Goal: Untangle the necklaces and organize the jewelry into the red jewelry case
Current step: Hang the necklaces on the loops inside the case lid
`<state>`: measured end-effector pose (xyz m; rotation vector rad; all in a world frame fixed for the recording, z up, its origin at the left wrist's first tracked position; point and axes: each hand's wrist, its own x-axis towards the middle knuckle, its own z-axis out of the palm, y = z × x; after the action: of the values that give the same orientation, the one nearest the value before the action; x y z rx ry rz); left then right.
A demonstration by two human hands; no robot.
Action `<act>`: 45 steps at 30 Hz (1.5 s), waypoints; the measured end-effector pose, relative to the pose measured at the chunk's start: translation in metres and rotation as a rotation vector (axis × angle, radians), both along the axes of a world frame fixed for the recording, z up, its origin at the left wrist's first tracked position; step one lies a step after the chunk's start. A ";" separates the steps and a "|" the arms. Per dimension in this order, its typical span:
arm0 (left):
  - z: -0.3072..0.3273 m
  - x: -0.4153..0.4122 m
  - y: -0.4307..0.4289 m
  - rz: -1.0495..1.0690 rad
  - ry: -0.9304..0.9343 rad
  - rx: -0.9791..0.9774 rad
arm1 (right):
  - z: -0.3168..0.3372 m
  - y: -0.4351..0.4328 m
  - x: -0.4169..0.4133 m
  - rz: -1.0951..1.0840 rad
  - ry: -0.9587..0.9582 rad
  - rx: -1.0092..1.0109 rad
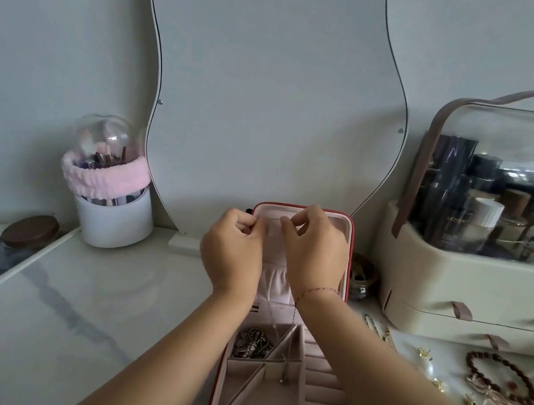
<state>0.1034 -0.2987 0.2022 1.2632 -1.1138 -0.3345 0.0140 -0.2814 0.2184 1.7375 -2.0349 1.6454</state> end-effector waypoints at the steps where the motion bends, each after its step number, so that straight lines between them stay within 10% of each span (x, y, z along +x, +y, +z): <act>1: -0.001 0.000 -0.001 0.018 -0.029 0.002 | 0.000 0.000 0.001 -0.030 0.060 0.010; 12: -0.010 0.012 0.009 0.054 -0.363 0.132 | -0.011 0.014 -0.004 -0.063 0.239 0.223; 20: -0.016 0.035 0.061 -0.398 -0.057 0.319 | -0.014 0.053 -0.003 0.538 -0.453 0.492; 26: -0.022 0.042 0.104 -0.583 0.094 0.415 | -0.020 0.081 0.000 0.660 -0.627 0.585; 35: -0.041 0.028 0.041 -0.181 -0.707 -0.077 | -0.024 0.123 -0.016 0.467 -0.219 0.417; 45: -0.046 0.018 0.026 -0.201 -0.740 0.097 | -0.046 0.137 -0.013 0.426 -0.131 0.335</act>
<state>0.1218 -0.2725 0.1563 1.4040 -1.8790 -0.0581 0.0010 -0.1443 0.1721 2.3750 -2.2213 1.6188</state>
